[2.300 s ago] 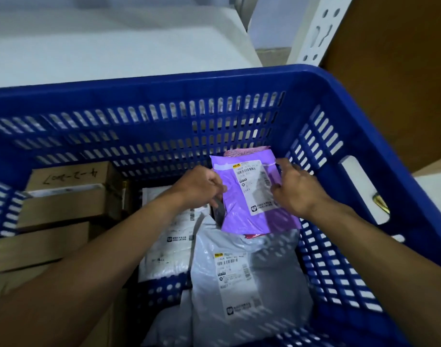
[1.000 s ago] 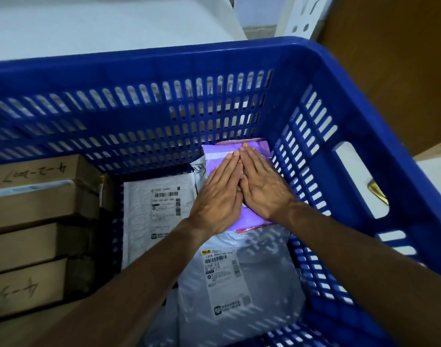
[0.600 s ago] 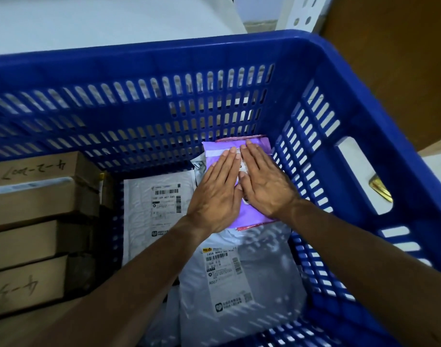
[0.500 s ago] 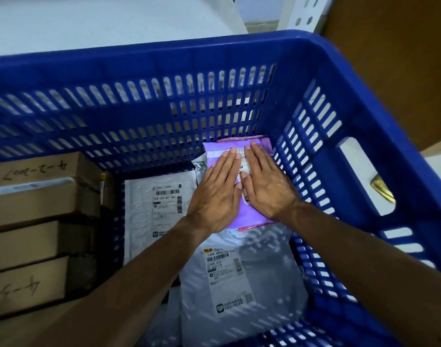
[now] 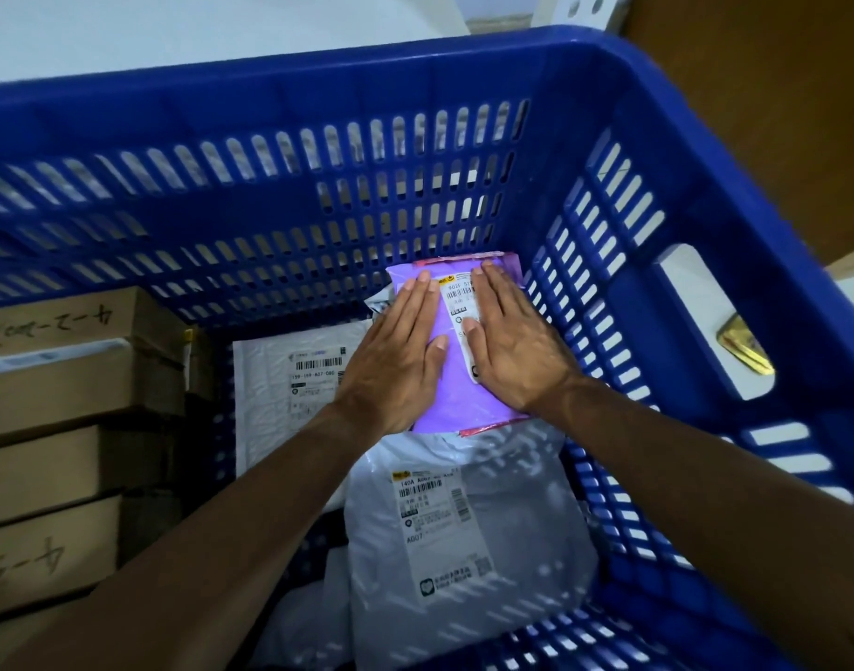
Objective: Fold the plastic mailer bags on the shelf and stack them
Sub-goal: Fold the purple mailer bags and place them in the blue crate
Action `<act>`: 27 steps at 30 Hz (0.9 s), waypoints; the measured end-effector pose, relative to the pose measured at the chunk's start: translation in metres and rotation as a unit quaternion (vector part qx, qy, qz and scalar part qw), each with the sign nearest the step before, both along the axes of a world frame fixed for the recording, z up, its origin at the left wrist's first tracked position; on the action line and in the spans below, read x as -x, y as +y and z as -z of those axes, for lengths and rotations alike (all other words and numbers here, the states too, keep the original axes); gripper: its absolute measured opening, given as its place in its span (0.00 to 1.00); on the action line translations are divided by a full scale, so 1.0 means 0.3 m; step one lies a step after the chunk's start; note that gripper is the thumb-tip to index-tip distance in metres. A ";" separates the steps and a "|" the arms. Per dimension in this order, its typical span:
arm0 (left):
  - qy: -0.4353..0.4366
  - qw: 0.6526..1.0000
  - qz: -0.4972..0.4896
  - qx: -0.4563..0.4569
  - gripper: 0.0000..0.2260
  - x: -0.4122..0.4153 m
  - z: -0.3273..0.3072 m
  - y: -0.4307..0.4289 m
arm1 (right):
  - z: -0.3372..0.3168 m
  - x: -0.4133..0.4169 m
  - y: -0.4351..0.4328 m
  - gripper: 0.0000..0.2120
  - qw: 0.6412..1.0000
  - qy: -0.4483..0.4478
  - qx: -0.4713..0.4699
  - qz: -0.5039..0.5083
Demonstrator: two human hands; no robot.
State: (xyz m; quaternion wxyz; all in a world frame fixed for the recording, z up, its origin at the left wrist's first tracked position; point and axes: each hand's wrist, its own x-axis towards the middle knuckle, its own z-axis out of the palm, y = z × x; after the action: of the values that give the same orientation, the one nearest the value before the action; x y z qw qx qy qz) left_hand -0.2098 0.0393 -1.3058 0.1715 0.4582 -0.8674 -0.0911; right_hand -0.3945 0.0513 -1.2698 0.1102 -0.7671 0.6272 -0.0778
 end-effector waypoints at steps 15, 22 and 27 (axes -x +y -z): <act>-0.043 0.998 -0.028 -0.038 0.32 -0.023 -0.020 -0.003 | -0.040 -0.006 -0.001 0.30 0.998 0.027 -0.051 0.012; -0.040 0.996 -0.022 -0.075 0.32 -0.037 -0.066 -0.015 | -0.054 -0.009 -0.006 0.30 0.997 0.051 -0.063 0.009; -0.027 0.994 -0.040 -0.097 0.32 -0.044 -0.073 -0.005 | -0.048 -0.011 -0.012 0.31 0.997 0.058 -0.057 -0.001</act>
State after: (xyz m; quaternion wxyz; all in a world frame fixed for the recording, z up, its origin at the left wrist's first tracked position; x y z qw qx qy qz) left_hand -0.1965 0.0378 -1.2840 0.1064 0.5090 -0.8399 -0.1557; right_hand -0.3913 0.0479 -1.2553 0.1174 -0.7634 0.6351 0.0033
